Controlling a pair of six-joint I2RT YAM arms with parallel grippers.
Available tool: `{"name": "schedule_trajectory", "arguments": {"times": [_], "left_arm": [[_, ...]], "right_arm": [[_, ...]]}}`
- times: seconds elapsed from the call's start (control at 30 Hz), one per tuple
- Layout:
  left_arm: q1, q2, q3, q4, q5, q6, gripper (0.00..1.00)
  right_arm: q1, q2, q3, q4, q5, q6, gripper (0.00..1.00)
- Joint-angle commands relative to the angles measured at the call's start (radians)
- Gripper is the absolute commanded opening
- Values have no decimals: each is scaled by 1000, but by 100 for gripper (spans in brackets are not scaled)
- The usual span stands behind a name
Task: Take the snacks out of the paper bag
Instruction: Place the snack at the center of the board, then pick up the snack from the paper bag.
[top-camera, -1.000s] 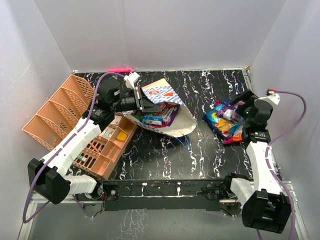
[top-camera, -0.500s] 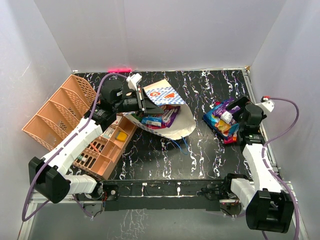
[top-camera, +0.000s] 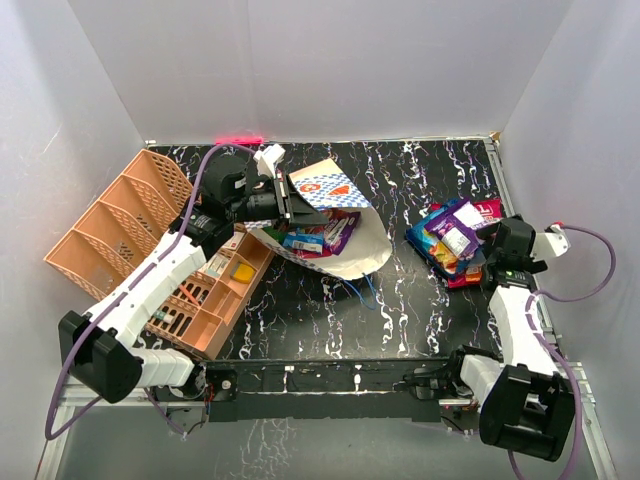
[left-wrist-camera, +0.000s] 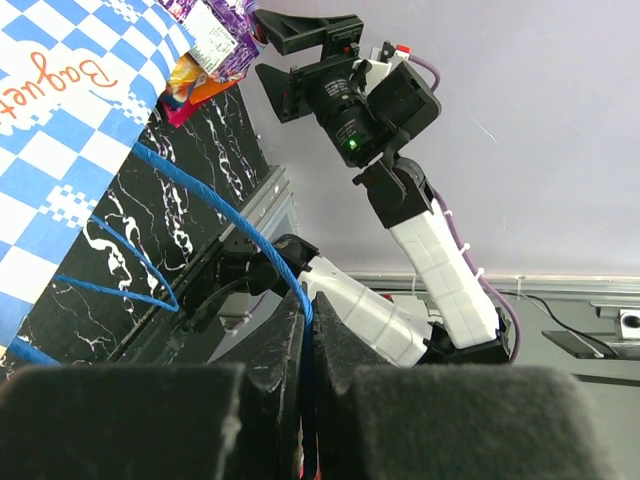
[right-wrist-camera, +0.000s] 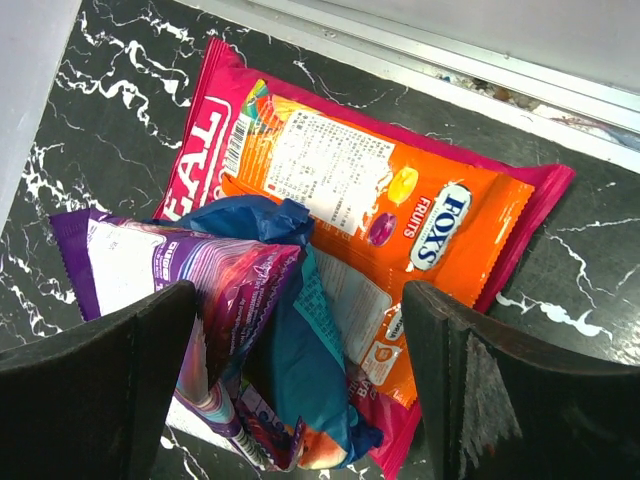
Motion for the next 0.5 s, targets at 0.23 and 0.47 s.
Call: {"name": "schedule_trajectory", "arguments": {"times": [0.23, 0.47], "left_arm": [[-71, 22, 38, 64, 66, 3, 0], [-120, 18, 71, 44, 11, 13, 0]], "right_arm": [[-2, -104, 254, -32, -97, -114, 93], [80, -57, 302, 130, -616, -206, 90]]}}
